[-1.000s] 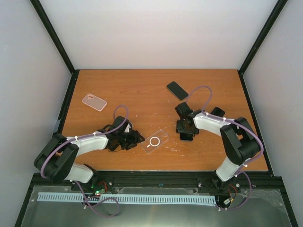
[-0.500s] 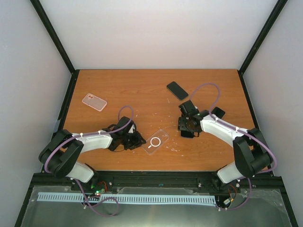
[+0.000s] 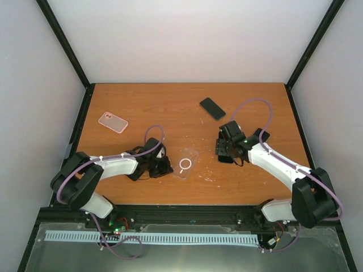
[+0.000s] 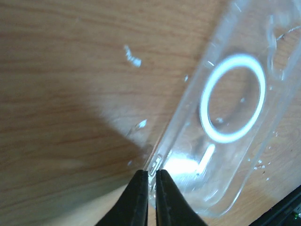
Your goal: Put the phone into the phone case
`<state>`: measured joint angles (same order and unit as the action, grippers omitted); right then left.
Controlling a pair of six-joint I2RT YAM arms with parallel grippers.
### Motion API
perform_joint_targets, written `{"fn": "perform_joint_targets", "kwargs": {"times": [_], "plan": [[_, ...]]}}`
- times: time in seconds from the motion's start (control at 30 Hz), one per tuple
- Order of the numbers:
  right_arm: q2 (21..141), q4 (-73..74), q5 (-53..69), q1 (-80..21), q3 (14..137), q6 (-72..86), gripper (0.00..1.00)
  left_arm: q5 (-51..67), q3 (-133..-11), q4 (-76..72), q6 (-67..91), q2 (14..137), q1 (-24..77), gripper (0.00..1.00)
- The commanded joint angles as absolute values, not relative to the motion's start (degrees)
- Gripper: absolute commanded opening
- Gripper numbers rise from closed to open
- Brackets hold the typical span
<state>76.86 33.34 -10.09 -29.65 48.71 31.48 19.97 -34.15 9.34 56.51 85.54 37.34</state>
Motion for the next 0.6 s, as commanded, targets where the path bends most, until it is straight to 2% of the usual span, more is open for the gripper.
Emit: {"fn": "perform_joint_targets", "kwargs": {"times": [0.0,0.07,0.33,0.5,0.57], "plan": [[74.0,32.2,-11.1,-29.3,49.1,30.2,0.67,15.9,-36.9,12.6,52.4,89.0,38.2,0.04],[73.1,32.4,-10.6,-29.3,49.1,29.7,0.67,15.3,-38.4,13.1,49.8,89.9,38.2,0.01],[64.3,34.0,-7.4,-29.3,47.7,28.4,0.67,7.3,-48.9,15.8,32.8,89.2,38.2,0.0],[58.8,35.8,-8.6,-29.3,47.1,28.1,0.68,9.6,-49.5,11.5,20.7,89.7,38.2,0.0],[57.2,36.4,-8.4,-29.4,46.9,28.3,0.67,5.6,-51.6,13.9,19.9,90.2,38.2,0.0]]}}
